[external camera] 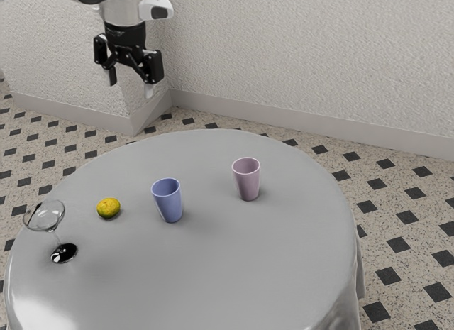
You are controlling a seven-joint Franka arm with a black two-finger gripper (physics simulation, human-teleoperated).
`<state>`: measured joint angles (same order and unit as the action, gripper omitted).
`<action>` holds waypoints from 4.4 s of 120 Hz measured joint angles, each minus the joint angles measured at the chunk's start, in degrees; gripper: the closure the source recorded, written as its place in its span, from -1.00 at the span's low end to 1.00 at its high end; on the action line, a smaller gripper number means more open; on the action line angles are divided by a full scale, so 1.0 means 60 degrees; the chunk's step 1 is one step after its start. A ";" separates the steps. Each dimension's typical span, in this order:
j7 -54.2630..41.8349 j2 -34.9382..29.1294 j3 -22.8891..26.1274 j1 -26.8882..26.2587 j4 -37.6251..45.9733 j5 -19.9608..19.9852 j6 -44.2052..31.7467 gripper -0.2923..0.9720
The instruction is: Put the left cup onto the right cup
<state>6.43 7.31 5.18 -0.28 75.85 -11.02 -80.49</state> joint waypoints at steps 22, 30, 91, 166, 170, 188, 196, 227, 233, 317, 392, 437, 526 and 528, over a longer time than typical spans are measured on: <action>0.0104 0.0198 -0.0054 -0.0006 0.0390 0.0031 -0.0412 -0.54; 0.0202 0.0212 -0.0088 0.0010 0.0700 0.0060 -0.0745 -0.54; 0.1484 0.0892 -0.0343 0.0335 0.3511 0.0561 -0.4367 -0.54; 0.2940 0.2005 -0.0058 0.0354 0.4336 0.0619 -0.6927 -0.54; 0.2989 0.2058 -0.0057 0.0354 0.4334 0.0620 -0.7001 -0.54; 0.3168 0.2271 -0.0057 0.0359 0.4333 0.0620 -0.7282 -0.54; 0.3232 0.2377 -0.0057 0.0367 0.4328 0.0620 -0.7387 -0.54; 0.3419 0.2808 -0.0073 0.0563 0.4325 0.0621 -0.7743 -0.54; 0.3446 0.2878 -0.0073 0.0598 0.4325 0.0622 -0.7802 -0.54; 0.3434 0.3374 -0.0127 0.0701 0.4231 0.0626 -0.8565 0.35; 0.3520 0.2911 0.0005 0.0693 0.3539 0.0466 -0.7893 0.69; 0.3578 0.3891 0.1408 0.0706 0.0311 -0.0222 -0.5291 0.70; 0.3535 0.6200 0.2158 -0.0433 -0.3380 -0.1478 -0.4274 0.70; 0.3534 0.6226 0.2158 -0.0433 -0.3381 -0.1496 -0.4275 0.70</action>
<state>27.63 44.67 18.13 -2.88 55.57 -19.99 -106.15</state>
